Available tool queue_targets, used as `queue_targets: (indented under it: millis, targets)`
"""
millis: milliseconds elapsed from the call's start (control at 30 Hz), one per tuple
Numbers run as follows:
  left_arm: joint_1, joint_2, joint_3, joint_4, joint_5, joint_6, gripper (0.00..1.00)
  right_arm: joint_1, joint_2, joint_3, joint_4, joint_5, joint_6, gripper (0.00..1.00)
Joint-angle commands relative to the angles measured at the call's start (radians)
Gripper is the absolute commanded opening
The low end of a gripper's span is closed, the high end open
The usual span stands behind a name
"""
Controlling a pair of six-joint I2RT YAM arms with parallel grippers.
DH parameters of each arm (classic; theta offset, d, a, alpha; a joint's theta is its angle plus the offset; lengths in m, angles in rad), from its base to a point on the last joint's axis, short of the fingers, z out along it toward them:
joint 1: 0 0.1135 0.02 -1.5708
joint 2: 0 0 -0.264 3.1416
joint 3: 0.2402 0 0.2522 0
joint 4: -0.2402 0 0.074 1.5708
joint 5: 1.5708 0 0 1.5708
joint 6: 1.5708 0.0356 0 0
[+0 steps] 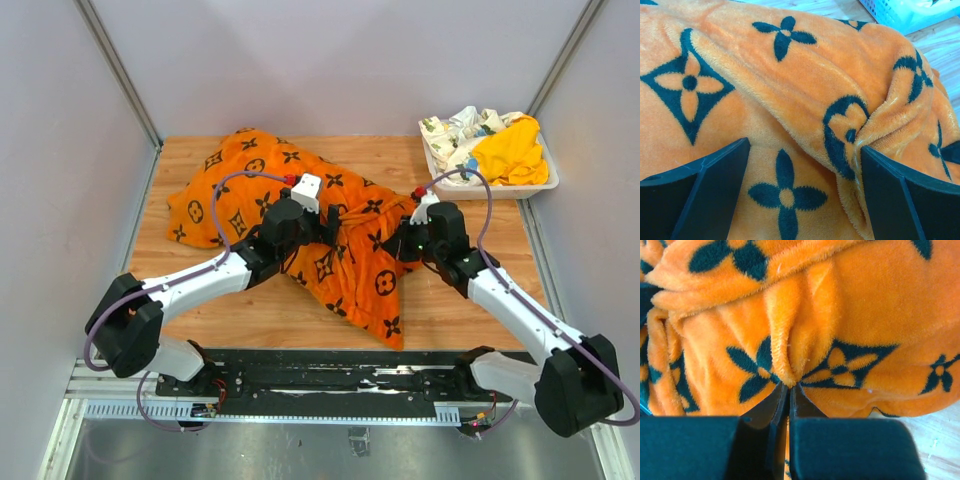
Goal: Remove the pillowcase from the pillow
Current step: Remove the pillow from the pillowcase.
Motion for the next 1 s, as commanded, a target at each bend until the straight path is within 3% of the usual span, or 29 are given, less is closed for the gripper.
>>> queue_targets:
  millis: [0, 267, 433, 500, 600, 667, 767, 967]
  targets:
    - [0.012, 0.019, 0.016, -0.009, -0.049, -0.016, 0.93, 0.013, -0.087, -0.058, -0.065, 0.046, -0.028, 0.01]
    - [0.014, 0.025, 0.011, -0.046, -0.137, -0.044, 0.93, 0.007, -0.339, -0.24, -0.351, 0.35, 0.141, 0.01]
    - [0.015, 0.042, -0.023, -0.003, -0.158, -0.066, 0.93, 0.005, -0.406, -0.229, -0.491, 0.453, 0.19, 0.01]
    - [0.015, 0.044, -0.044, 0.033, -0.151, -0.073, 0.93, 0.007, -0.406, -0.188, -0.496, 0.467, 0.173, 0.16]
    - [0.014, 0.04, -0.076, 0.107, -0.091, -0.077, 0.93, 0.011, -0.406, -0.116, -0.44, 0.468, 0.118, 0.59]
    - [0.014, 0.044, -0.082, 0.12, -0.05, -0.087, 0.93, 0.016, -0.403, -0.075, -0.374, 0.47, 0.076, 0.72]
    - [0.009, 0.047, -0.083, 0.121, -0.027, -0.091, 0.94, 0.038, -0.364, -0.012, -0.261, 0.46, 0.011, 0.77]
    - [0.004, 0.032, -0.11, 0.121, -0.035, -0.086, 0.95, 0.131, -0.124, 0.14, -0.188, 0.477, -0.056, 0.78]
